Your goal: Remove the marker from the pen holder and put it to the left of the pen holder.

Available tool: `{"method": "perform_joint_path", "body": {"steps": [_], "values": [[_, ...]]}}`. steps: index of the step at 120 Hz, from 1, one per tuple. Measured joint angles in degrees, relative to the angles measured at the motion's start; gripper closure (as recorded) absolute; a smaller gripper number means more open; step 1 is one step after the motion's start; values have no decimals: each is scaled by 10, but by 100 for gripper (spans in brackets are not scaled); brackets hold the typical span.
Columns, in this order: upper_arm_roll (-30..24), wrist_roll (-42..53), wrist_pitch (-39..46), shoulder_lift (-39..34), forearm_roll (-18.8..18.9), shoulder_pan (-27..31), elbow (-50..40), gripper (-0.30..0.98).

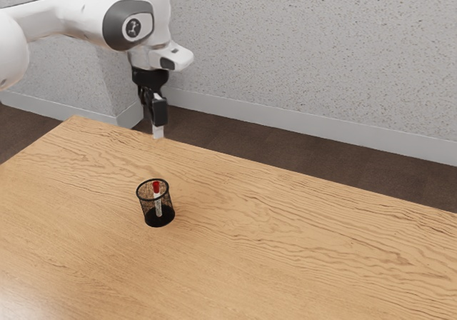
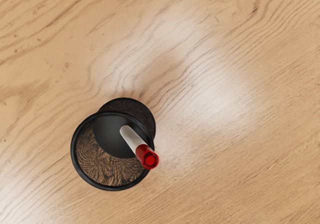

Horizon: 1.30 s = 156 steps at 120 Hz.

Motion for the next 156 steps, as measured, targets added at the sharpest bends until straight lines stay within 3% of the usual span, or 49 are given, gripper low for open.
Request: {"method": "perform_joint_path", "body": {"steps": [15, 44, 93, 156], "values": [[-2, -2, 0, 0, -5, 0, -2, 3], [4, -21, 0, 75, -14, 3, -18, 1], [-7, -38, -12, 91, -16, 26, -89, 0], [-6, -44, 12, 126, -9, 29, -55, 32]]}}
